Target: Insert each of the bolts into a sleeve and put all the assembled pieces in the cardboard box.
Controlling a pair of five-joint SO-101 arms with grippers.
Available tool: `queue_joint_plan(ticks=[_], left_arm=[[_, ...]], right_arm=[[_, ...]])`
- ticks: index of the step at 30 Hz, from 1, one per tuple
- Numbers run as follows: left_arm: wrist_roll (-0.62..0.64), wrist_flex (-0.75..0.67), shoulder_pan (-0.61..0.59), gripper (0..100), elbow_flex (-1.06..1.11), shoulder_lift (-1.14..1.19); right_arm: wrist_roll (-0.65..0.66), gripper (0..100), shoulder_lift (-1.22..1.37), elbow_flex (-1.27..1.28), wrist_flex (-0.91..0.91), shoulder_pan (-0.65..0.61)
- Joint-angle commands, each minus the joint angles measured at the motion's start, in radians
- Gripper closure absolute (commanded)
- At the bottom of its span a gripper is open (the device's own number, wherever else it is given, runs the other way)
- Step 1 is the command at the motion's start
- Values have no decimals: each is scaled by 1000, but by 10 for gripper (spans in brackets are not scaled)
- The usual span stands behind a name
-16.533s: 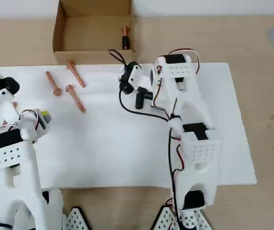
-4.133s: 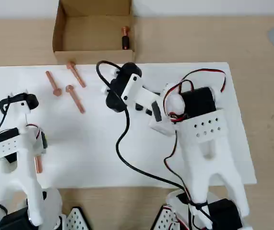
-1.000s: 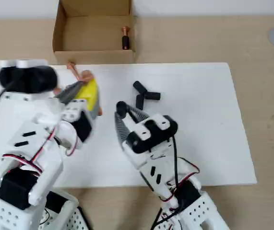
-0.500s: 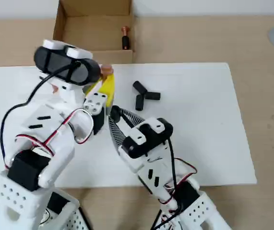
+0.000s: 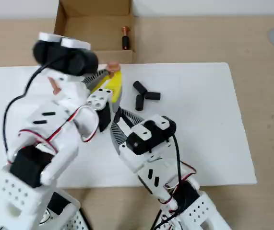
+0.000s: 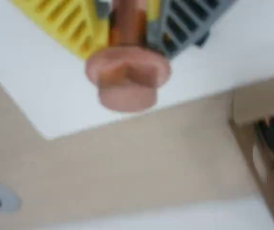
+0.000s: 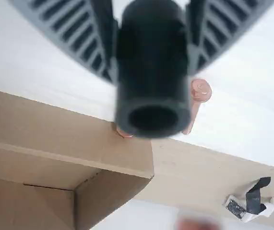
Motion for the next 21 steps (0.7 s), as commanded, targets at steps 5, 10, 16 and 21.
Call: queue_joint_plan(ticks=[5,10,16,21], left_arm=[[87,-20,8,991,63,-56],[91,-83,6,993,203,-163],[75,-158,0,993,311,-300],[0,-227,0,993,321,-325]], right_arm=[[-8,987,-18,1,-25,-13],[-8,987,-18,1,-25,-13],[-5,987,-18,1,-25,-13],[-5,987,-15,1,-25,-13]])
